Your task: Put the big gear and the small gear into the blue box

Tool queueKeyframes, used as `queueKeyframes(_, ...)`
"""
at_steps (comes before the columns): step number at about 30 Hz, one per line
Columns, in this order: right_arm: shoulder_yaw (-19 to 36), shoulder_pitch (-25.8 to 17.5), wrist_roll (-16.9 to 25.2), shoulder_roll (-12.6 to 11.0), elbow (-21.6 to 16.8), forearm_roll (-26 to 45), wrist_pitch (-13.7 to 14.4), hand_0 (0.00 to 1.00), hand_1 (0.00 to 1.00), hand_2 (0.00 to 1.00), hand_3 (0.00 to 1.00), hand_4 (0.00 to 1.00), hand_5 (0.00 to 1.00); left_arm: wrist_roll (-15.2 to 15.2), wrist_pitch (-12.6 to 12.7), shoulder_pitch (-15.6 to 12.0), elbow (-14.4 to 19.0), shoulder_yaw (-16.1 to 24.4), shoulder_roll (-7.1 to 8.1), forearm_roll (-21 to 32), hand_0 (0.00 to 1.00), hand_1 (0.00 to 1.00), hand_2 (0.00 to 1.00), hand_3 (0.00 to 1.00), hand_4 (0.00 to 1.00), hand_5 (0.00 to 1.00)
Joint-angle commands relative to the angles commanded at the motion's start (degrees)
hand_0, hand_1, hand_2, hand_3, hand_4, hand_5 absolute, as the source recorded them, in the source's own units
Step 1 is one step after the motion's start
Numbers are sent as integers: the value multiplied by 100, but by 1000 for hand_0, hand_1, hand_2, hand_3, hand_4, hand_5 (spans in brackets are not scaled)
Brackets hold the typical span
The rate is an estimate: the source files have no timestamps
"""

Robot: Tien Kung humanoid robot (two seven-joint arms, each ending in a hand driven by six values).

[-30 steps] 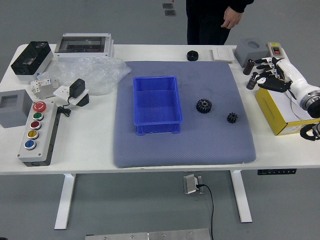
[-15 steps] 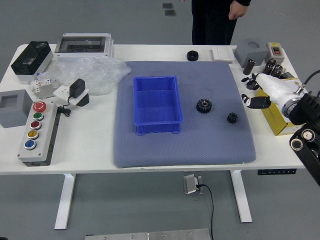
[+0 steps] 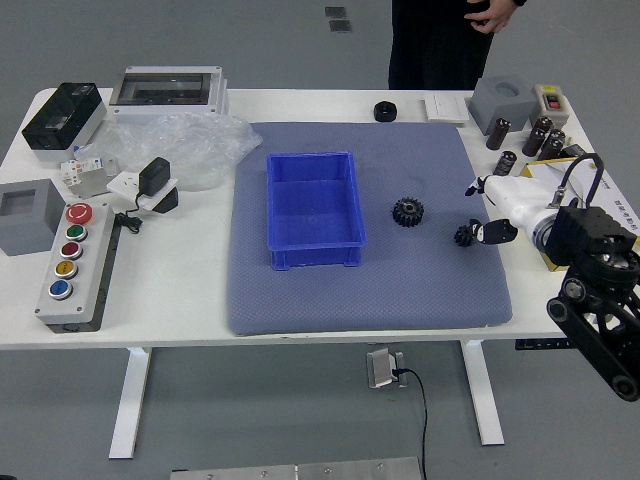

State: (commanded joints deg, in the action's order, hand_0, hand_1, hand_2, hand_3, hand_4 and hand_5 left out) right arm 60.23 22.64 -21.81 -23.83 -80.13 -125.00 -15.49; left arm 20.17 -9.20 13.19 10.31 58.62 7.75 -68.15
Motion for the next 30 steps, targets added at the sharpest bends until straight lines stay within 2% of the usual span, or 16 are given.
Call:
queueKeyframes(8, -276, 137, 85, 117, 319, -97, 116, 748, 718, 819, 818, 597, 167, 7, -2, -1, 0, 2, -16, -4, 824, 785, 779, 754, 662, 382)
queueKeyframes(18, -476, 284, 298, 109, 779, -70, 393, 747, 722, 818, 818, 596, 159, 6, -3, 10, 0, -2, -33, -2, 824, 785, 779, 753, 661, 381)
queueKeyframes(30, -539, 335, 447, 103, 1165, -34, 517, 744, 713, 812, 816, 599, 160, 3, -1, 17, 0, -9, -42, 10, 823, 785, 779, 753, 660, 381)
